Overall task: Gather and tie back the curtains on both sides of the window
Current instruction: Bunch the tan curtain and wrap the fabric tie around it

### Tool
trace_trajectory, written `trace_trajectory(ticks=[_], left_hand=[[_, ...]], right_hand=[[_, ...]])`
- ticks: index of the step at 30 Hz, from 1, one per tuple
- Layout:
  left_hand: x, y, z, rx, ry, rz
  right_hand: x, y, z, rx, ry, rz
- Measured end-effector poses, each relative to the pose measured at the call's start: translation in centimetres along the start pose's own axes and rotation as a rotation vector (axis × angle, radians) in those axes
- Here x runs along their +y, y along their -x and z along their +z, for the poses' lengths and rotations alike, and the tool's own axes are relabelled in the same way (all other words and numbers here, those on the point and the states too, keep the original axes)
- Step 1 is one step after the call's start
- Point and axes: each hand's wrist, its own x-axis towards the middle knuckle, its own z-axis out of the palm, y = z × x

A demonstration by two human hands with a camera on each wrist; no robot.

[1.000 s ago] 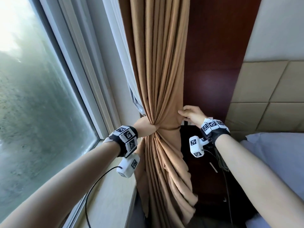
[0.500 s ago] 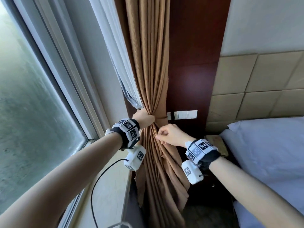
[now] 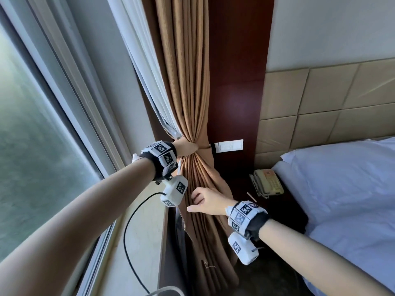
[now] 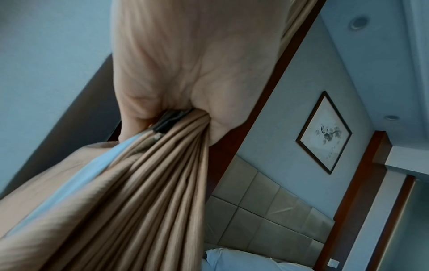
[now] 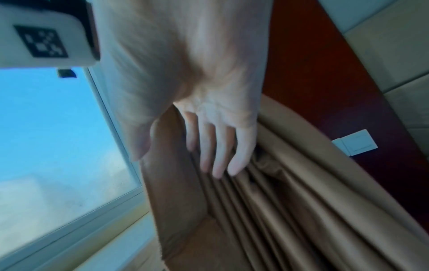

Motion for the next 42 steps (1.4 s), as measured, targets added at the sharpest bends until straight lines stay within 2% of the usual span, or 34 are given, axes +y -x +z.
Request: trace_trajectory(ticks=[4, 8, 11, 13, 15, 17, 19, 23, 27, 30, 33, 36, 40, 42], left_hand=[[-0.2, -0.4, 0.2, 0.001, 0.015, -0.015], [-0.1, -0.8, 0.2, -0.003, 0.002, 0.001], [-0.2, -1.1, 0.3, 0.027, 0.005, -0.027], [-0.3, -1.7, 0.5, 0.083, 0.046, -0.052], [-0.2, -1.8, 0.5, 0.083, 0.047, -0.049], [-0.3, -2.0, 0.5, 0.034, 0.051, 0.014], [-0.4, -1.6, 0.4, 0.004, 0.007, 0.072], [-0.9, -1.3, -0.2, -0.022, -0.101, 0.078], [-0.9, -1.3, -0.6, 0.010, -0.136, 0.091], [-0.4, -2.0, -0.2, -0.016, -0.162, 0.128], [0.2, -2.8, 0.7, -0.020, -0.218, 0.184], [1.3, -1.9, 1.5, -0.026, -0.256, 0.194], [1.7, -0.5, 1.8, -0.047, -0.178, 0.179], [1.2, -2.4, 2.2, -0.033, -0.187, 0.163]], right_hand=[[-2.5, -0.4, 1.7, 0.105, -0.040, 0.013], [-5.1, -1.2, 1.2, 0.250, -0.259, 0.052], [-5.7, -1.0, 0.9, 0.312, -0.412, 0.011], [-5.9, -1.0, 1.0, 0.359, -0.414, 0.016], [-6.3, -1.5, 1.4, 0.416, -0.328, 0.060], [-6.9, -2.1, 1.7, 0.415, -0.206, 0.102], [-7.2, -2.0, 1.6, 0.402, -0.209, 0.062], [-5.5, -0.1, -0.4, 0.330, -0.487, 0.027], [-3.0, 1.3, -3.5, 0.276, -0.843, -0.006], [-2.7, 2.2, -5.1, 0.252, -0.773, -0.069], [-2.1, 3.2, -6.6, 0.280, -0.712, -0.020], [-1.4, 3.6, -8.1, 0.302, -0.460, 0.002], [-0.5, 3.1, -9.3, 0.161, -0.340, 0.063], [-0.2, 2.8, -10.1, 0.230, -0.312, 0.094]])
